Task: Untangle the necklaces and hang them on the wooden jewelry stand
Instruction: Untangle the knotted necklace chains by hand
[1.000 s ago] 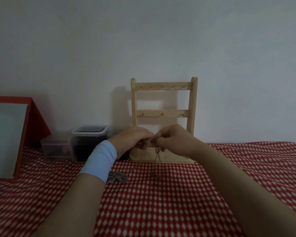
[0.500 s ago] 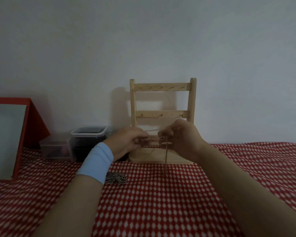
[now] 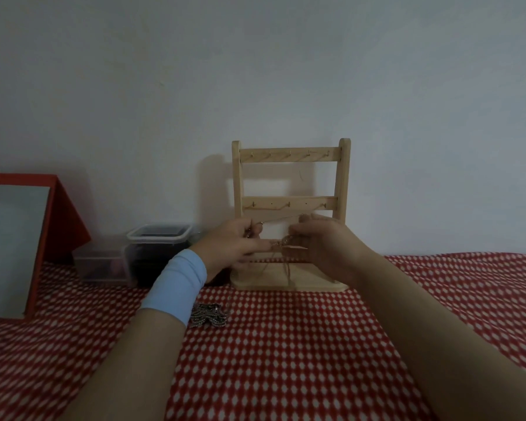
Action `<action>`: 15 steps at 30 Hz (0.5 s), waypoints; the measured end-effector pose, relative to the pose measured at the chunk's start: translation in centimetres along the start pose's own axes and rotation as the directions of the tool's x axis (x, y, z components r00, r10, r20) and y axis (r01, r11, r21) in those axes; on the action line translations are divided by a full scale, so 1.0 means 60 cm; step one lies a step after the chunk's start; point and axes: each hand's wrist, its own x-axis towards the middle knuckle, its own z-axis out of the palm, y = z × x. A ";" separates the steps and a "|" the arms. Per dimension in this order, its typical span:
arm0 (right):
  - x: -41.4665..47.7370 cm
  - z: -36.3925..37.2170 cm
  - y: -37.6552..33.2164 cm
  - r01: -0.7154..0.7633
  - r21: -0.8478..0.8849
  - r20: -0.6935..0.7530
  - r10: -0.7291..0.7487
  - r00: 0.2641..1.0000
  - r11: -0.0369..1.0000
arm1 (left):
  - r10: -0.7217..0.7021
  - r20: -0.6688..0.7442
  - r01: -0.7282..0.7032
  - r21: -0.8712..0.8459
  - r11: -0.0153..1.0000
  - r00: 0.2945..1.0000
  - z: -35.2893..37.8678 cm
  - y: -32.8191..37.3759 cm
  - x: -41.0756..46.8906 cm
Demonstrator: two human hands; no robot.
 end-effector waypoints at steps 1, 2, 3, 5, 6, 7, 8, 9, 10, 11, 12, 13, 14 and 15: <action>0.000 0.000 0.000 -0.002 0.025 0.005 0.002 1.000 1.000 | 0.019 -0.019 -0.019 0.015 1.000 1.000 0.001 0.000 0.001; 0.000 0.000 0.001 -0.009 0.046 0.009 0.009 1.000 0.999 | 0.037 -0.031 -0.037 0.001 0.999 0.999 0.003 0.000 0.002; 0.001 -0.001 0.002 -0.016 0.060 0.012 0.016 1.000 0.998 | 0.048 -0.032 -0.049 -0.034 0.998 0.998 0.003 -0.002 0.002; 0.002 -0.002 0.005 -0.026 0.081 0.037 0.023 0.999 0.996 | 0.066 0.001 -0.065 -0.139 0.988 0.998 0.007 -0.004 0.002; 0.002 -0.001 0.005 -0.026 0.092 0.062 0.020 0.998 0.995 | 0.081 0.015 -0.077 -0.179 0.981 0.997 0.010 -0.005 0.002; 0.000 0.000 0.005 -0.019 0.093 0.089 0.011 0.996 0.995 | 0.092 0.016 -0.088 -0.192 0.977 0.996 0.012 -0.006 0.003; -0.001 0.002 0.006 -0.007 0.076 0.101 -0.001 0.995 0.997 | 0.100 0.003 -0.098 -0.189 0.977 0.995 0.016 -0.006 0.004; -0.003 0.004 0.006 0.007 0.043 0.092 -0.011 0.996 0.999 | 0.104 -0.018 -0.106 -0.179 0.978 0.994 0.018 -0.006 0.006; -0.004 0.006 0.008 0.016 -0.002 0.065 -0.016 0.998 1.000 | 0.108 -0.037 -0.113 -0.176 0.978 0.993 0.020 -0.005 0.007; -0.005 0.007 0.008 0.017 -0.056 0.036 -0.015 0.999 0.998 | 0.108 -0.051 -0.115 -0.179 0.977 0.993 0.021 -0.005 0.008; -0.006 0.008 0.008 0.011 -0.109 0.012 -0.010 1.000 0.994 | 0.110 -0.056 -0.119 -0.187 0.975 0.992 0.022 -0.005 0.008; -0.006 0.009 0.007 0.004 -0.156 0.000 -0.004 1.000 0.988 | 0.113 -0.059 -0.122 -0.198 0.973 0.992 0.021 -0.005 0.008; -0.007 0.009 0.005 0.000 -0.197 -0.001 0.000 1.000 0.980 | 0.114 -0.064 -0.125 -0.214 0.969 0.991 0.020 -0.004 0.007; -0.008 0.008 0.002 0.000 -0.236 0.005 0.001 1.000 0.972 | 0.116 -0.072 -0.129 -0.233 0.964 0.991 0.018 -0.001 0.005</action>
